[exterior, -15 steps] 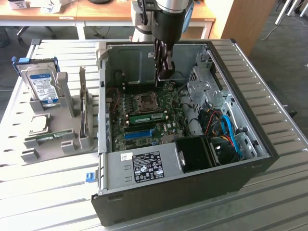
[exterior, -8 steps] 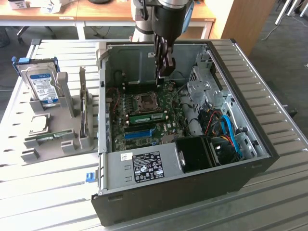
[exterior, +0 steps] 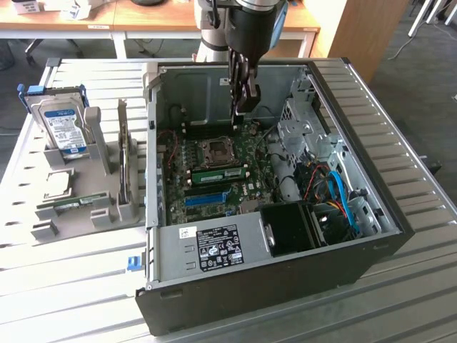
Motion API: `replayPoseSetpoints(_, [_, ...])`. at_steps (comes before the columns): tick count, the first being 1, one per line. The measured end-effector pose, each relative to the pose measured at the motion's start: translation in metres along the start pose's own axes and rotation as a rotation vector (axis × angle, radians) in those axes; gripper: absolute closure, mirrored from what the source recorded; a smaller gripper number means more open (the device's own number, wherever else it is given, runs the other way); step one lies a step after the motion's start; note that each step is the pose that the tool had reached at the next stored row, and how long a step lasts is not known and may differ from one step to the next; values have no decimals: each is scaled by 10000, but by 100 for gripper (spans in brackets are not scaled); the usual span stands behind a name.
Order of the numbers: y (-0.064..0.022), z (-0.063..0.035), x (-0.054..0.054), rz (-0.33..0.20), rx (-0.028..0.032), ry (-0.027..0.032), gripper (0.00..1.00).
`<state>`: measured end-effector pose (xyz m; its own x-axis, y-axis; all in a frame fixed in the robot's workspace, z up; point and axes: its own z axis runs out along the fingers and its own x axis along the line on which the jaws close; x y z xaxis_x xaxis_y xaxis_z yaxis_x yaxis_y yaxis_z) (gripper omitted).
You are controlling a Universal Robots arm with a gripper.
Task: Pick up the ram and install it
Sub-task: 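Press down the ram until it locks into place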
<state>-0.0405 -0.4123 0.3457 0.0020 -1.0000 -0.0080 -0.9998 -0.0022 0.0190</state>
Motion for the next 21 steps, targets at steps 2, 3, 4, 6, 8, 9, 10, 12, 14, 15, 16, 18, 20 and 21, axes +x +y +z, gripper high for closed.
replayPoseSetpoints(2, [0, 0, 0, 0, 0, 0, 75])
replayPoseSetpoints(3, [0, 0, 0, 0, 0, 0, 75])
replayPoseSetpoints(4, [0, 0, 0, 0, 0, 0, 75])
replayPoseSetpoints(6, [0, 0, 0, 0, 0, 0, 76])
replayPoseSetpoints(8, [0, 0, 0, 0, 0, 0, 82])
replayPoseSetpoints(9, [0, 0, 0, 0, 0, 0, 89])
replayPoseSetpoints(10, [0, 0, 0, 0, 0, 0, 89])
replayPoseSetpoints(12, [0, 0, 0, 0, 0, 0, 89])
replayPoseSetpoints(14, [0, 0, 0, 0, 0, 0, 89])
replayPoseSetpoints(15, [0, 0, 0, 0, -1, 0, 89])
replayPoseSetpoints(16, [-1, 0, 0, -1, -1, 0, 89])
replayPoseSetpoints(18, [-19, -1, 0, -1, -1, 2, 89])
replayPoseSetpoints(20, [-59, -2, 0, 0, -1, 1, 89])
replayPoseSetpoints(21, [-87, -2, 0, 0, -1, 1, 89])
